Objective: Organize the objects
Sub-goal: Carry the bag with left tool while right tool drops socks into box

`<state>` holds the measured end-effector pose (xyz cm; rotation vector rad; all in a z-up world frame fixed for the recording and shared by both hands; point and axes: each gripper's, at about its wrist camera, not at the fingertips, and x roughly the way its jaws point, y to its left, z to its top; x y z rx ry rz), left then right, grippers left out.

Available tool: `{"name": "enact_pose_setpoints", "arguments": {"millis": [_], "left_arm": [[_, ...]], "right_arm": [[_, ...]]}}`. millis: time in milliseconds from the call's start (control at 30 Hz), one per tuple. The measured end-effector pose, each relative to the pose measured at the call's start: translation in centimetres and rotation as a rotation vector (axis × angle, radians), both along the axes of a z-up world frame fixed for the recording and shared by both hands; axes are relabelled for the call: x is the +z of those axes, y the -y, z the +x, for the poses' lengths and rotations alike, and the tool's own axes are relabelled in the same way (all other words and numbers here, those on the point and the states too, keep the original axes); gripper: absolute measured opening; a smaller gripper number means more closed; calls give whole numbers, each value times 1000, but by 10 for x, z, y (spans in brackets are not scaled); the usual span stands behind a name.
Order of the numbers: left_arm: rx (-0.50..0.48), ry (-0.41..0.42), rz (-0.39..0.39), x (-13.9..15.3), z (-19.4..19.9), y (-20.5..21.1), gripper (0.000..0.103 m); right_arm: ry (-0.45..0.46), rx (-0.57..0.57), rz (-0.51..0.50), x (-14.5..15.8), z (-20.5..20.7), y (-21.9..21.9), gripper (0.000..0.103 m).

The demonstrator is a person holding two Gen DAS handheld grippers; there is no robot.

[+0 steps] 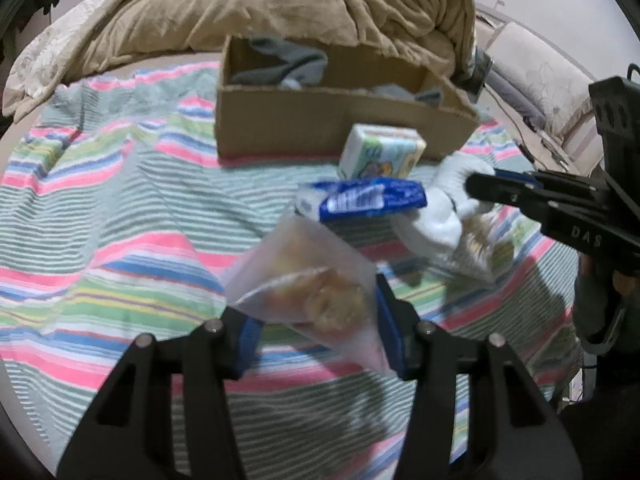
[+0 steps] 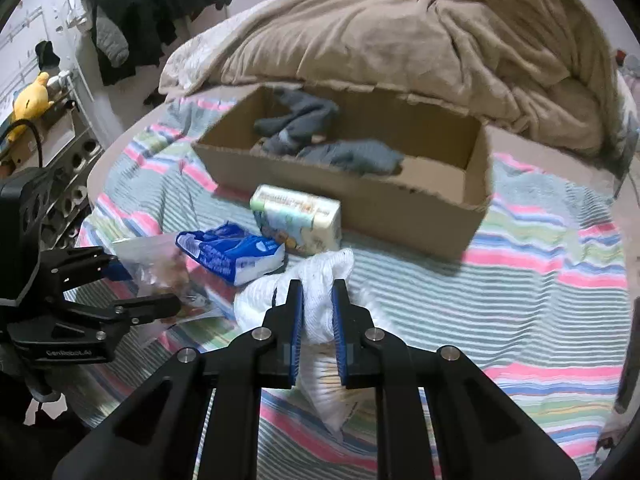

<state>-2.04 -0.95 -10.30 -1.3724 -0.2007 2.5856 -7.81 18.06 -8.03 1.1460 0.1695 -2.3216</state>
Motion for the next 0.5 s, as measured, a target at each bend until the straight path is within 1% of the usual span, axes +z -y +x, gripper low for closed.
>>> {"name": "enact_pose_setpoints", "arguments": {"millis": [300, 500], "left_arm": [[30, -81, 16, 35, 7, 12, 52], [39, -112, 24, 46, 6, 16, 52]], "right_arm": [[-73, -49, -23, 35, 1, -22, 15], [-103, -80, -37, 51, -2, -35, 15]]}}
